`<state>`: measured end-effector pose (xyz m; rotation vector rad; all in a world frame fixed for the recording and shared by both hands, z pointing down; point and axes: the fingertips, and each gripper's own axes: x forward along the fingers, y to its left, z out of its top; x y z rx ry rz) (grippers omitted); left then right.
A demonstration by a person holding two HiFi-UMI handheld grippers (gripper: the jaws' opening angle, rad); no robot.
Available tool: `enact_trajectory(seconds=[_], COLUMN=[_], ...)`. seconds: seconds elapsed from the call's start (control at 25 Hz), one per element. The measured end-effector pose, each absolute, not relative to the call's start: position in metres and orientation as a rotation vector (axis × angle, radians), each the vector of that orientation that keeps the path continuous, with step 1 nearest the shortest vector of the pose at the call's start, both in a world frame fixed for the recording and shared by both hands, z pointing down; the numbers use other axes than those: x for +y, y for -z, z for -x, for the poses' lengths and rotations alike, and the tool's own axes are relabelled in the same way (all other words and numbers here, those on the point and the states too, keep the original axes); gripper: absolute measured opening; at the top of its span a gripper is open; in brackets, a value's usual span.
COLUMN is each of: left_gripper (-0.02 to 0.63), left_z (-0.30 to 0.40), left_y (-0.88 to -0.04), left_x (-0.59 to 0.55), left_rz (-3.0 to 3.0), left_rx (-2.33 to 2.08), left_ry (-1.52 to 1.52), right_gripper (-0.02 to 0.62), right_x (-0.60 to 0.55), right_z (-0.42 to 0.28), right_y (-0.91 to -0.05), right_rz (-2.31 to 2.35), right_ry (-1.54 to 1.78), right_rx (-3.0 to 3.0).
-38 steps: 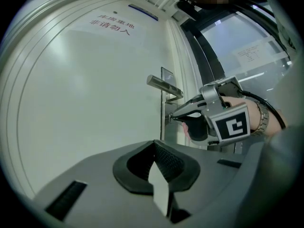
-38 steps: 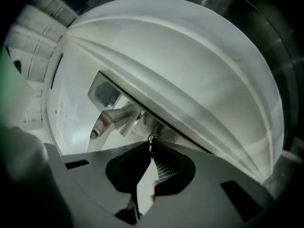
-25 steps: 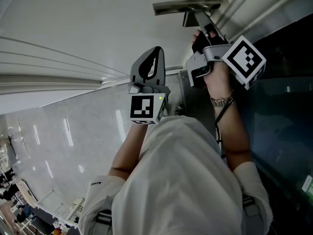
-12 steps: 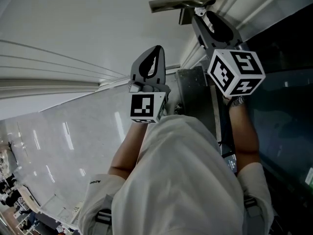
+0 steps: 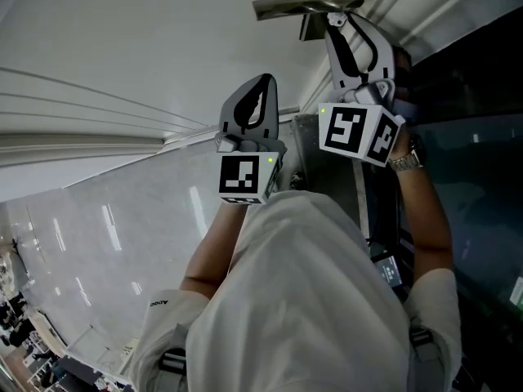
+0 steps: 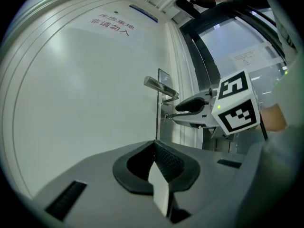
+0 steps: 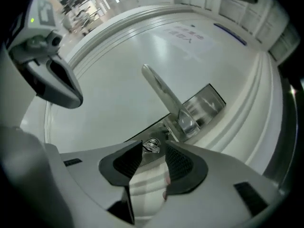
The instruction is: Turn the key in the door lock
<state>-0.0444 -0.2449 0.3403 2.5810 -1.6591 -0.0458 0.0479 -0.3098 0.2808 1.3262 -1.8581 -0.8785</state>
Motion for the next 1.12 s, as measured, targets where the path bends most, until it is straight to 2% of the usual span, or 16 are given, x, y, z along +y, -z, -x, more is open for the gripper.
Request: enact_trajectory(seconds=[0.4,0.64,1.12], left_gripper=[0.006,0.006,0.006], left_z=[0.051,0.053,0.044], left_y=[-0.334,-0.334,-0.336], left_x=[-0.247,-0.252,-0.256], left_rz=[-2.574,-2.571,-2.583], left_rx=[-1.665,-1.660,-1.633], left_ry=[0.048,0.042,0.040], right_gripper=[0.137,0.110,0.097], right_x=[-0.326,-0.328,-0.322], right_z=[-0.045,-0.044,-0.041], right_y=[-0.287,-0.287,-0.282], right_rz=[-1.195,-1.173,-1.264], right_ry=[1.070,1.202,1.080], right_rx=[-1.610,-1.490,-1.607])
